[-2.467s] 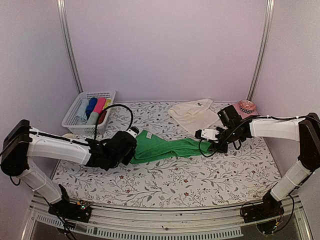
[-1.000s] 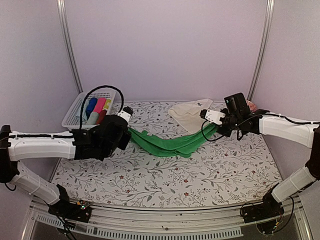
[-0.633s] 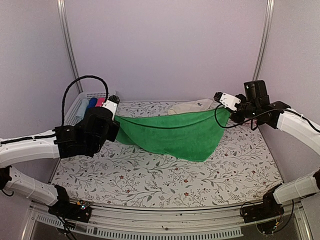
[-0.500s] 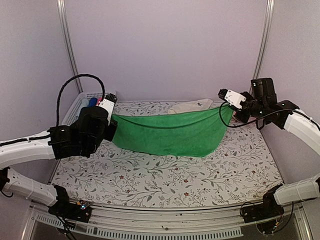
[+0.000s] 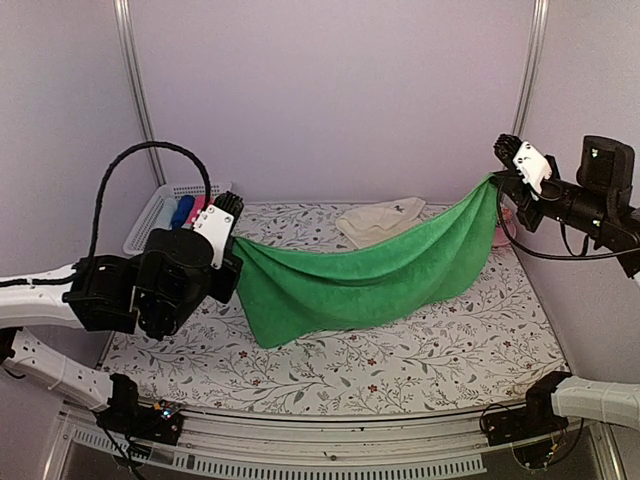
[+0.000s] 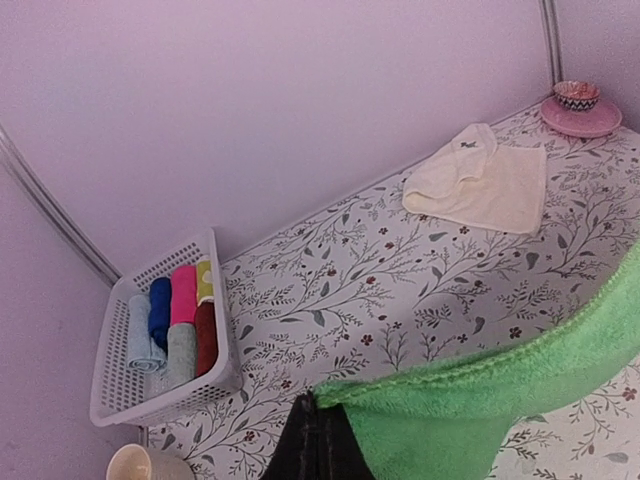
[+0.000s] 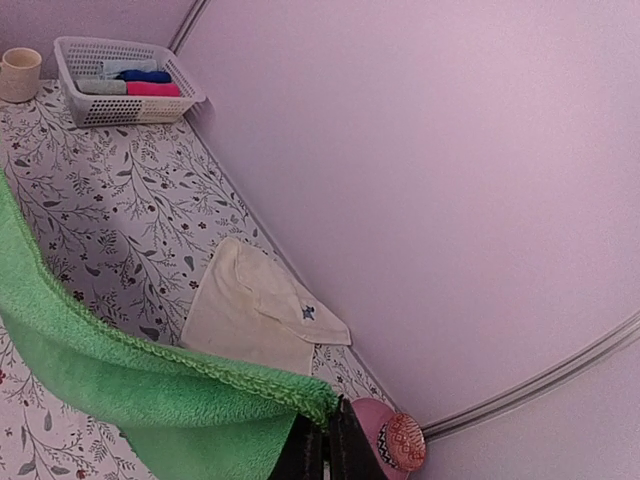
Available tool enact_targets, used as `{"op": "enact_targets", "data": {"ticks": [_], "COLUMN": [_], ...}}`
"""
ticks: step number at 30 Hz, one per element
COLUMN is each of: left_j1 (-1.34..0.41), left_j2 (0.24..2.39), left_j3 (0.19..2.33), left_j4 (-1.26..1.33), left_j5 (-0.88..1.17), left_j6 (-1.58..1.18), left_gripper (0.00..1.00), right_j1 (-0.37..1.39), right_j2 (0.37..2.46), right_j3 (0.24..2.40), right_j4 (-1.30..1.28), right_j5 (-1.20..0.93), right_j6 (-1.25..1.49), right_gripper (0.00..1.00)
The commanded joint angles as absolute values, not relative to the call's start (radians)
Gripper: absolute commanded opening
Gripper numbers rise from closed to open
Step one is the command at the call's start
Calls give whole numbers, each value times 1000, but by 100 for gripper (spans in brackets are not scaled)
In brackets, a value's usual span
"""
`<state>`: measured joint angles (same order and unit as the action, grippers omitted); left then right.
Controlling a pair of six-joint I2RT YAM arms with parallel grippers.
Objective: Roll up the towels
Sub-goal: Flatten out the towel at the center of the board.
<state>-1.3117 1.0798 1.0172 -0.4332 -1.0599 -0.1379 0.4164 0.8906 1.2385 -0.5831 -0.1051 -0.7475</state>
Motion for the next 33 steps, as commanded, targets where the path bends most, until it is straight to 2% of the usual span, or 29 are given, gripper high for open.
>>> {"op": "enact_targets", "data": {"ticks": [1, 5, 9, 16, 20, 25, 29, 33], "left_j1": [-1221, -1018, -864, -693, -652, -627, -601, -608], "left_j2": [1142, 1188, 1329, 1721, 1885, 1990, 1977, 1928], "left_j3": [1047, 1003, 1003, 1185, 1284, 1331, 1285, 1290], "left_j4": [-526, -419, -341, -324, -256, -153, -42, -41], "left_j5": [-1033, -839, -688, -589, -656, -700, -697, -724], "left_j6": [-221, -150, -96, 2, 73, 160, 211, 220], "left_gripper": [0, 0, 0, 0, 0, 0, 0, 0], "right_j1": [407, 389, 359, 338, 332, 320, 291, 275], "right_j2": [1035, 1203, 1422, 1760, 1899, 1978, 1978, 1947], "right_j3": [1230, 1191, 1188, 1286, 1351, 1414, 1424, 1423], "right_j4": [-582, -520, -439, -316, -236, -165, -88, -64], "right_j5": [5, 43, 73, 129, 170, 205, 244, 257], "right_j6": [-664, -667, -676, -699, -698, -679, -664, -664], "right_gripper": [2, 2, 2, 2, 2, 2, 2, 2]}}
